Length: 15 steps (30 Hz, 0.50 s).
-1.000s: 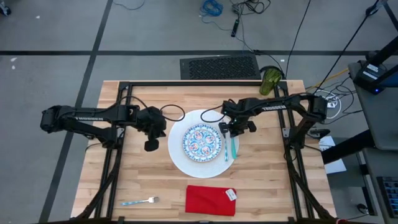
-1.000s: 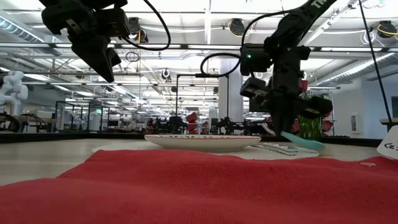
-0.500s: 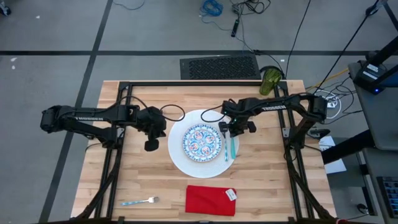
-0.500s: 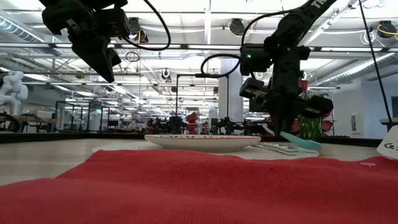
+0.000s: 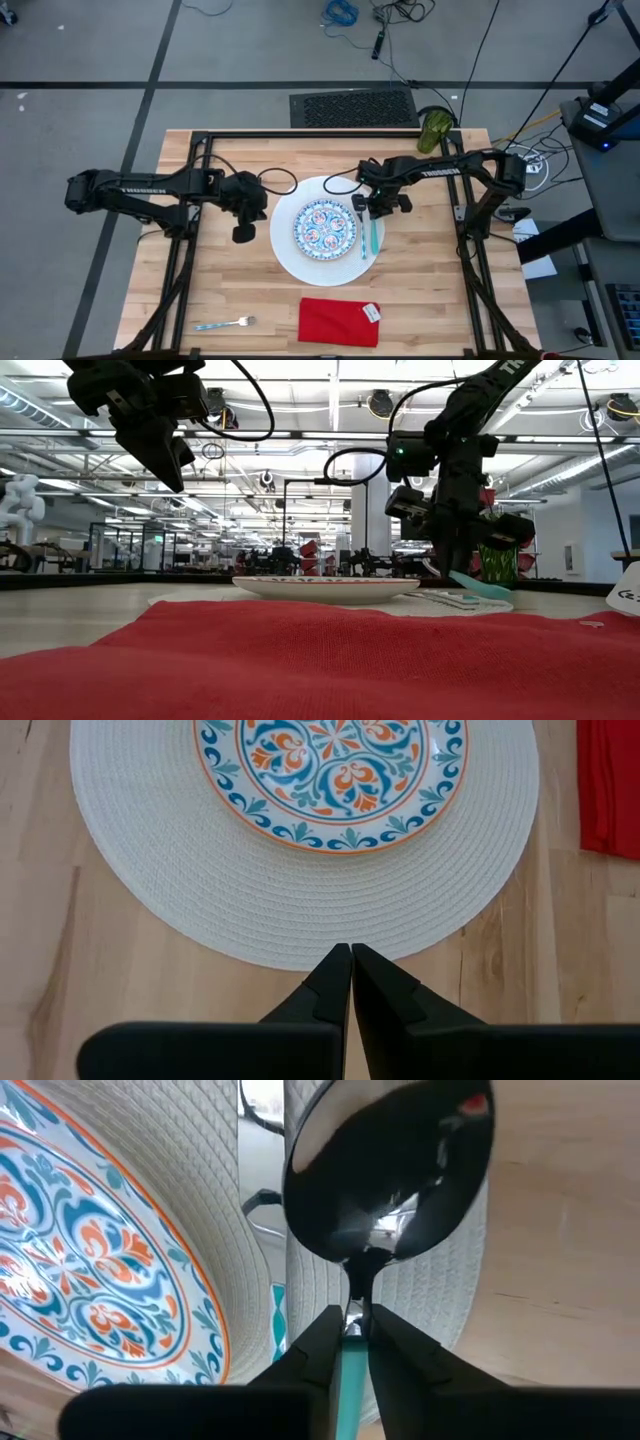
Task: Set table place
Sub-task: Put the green spoon on the white placemat to the right of the table knife
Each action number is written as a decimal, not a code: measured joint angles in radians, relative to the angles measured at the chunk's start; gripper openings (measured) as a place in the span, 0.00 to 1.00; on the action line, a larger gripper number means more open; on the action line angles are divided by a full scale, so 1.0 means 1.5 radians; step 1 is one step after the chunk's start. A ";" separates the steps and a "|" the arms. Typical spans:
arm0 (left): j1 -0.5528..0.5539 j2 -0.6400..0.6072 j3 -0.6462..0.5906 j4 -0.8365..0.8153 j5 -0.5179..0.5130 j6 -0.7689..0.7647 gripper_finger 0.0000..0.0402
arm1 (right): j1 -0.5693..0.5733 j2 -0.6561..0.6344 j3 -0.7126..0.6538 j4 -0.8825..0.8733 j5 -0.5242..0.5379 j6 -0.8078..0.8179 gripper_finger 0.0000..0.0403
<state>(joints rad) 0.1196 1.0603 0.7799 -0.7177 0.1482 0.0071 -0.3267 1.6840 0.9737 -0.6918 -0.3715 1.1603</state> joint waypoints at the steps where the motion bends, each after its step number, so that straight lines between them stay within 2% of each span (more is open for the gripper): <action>1: 0.000 0.000 0.000 0.000 0.000 0.000 0.00 | 0.000 0.000 0.000 0.000 0.001 0.000 0.08; 8: 0.000 0.000 0.000 0.000 0.000 0.000 0.00 | 0.000 -0.001 0.000 0.000 0.002 -0.012 0.15; 15: 0.000 0.000 0.000 0.000 0.000 0.000 0.00 | 0.000 -0.001 0.000 0.000 0.004 -0.019 0.16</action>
<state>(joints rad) 0.1196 1.0603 0.7799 -0.7177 0.1482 0.0071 -0.3267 1.6833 0.9737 -0.6920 -0.3649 1.1315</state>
